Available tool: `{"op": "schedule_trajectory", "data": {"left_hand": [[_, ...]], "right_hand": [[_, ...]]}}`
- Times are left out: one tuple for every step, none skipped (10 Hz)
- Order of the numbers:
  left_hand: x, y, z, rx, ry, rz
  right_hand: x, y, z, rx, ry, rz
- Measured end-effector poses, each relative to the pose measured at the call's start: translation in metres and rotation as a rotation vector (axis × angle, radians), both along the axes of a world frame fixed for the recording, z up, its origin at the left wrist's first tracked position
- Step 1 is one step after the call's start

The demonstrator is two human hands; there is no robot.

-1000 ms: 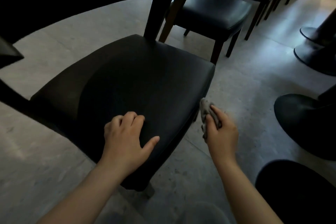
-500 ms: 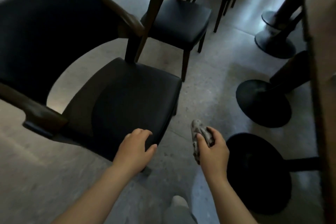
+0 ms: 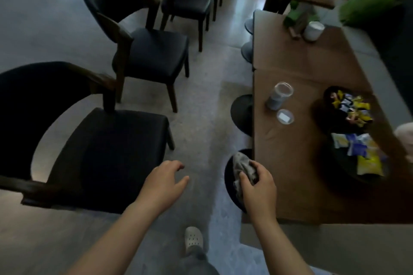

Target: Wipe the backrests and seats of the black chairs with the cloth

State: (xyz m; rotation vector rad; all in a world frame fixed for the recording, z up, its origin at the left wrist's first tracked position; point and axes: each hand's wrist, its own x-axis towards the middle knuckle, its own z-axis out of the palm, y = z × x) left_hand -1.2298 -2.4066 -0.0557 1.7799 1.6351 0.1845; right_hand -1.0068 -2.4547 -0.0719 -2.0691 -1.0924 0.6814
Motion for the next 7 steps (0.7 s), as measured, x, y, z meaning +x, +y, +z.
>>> {"op": "schedule_trajectory", "data": {"left_hand": [[0.025,-0.006,0.014,-0.01,0.003,-0.037],[0.044,-0.008,0.02,-0.022,0.027,-0.08],[0.054,-0.003,0.023,-0.025,0.05,-0.107],[0.059,0.006,0.026,-0.005,0.087,-0.117],[0.061,0.013,0.029,0.017,0.093,-0.092],[0.062,0.016,0.031,0.005,0.098,-0.071],[0.059,0.018,0.033,0.021,0.109,-0.033]], "right_hand": [[0.034,-0.012,0.01,-0.054,-0.045,-0.098],[0.069,-0.016,0.004,-0.116,-0.075,-0.181],[0.098,-0.014,-0.014,-0.175,-0.116,-0.204],[0.118,-0.005,-0.029,-0.234,-0.117,-0.22],[0.132,0.007,-0.041,-0.287,-0.131,-0.14],[0.137,0.015,-0.038,-0.383,-0.216,-0.119],[0.129,0.015,-0.029,-0.38,-0.336,-0.126]]}}
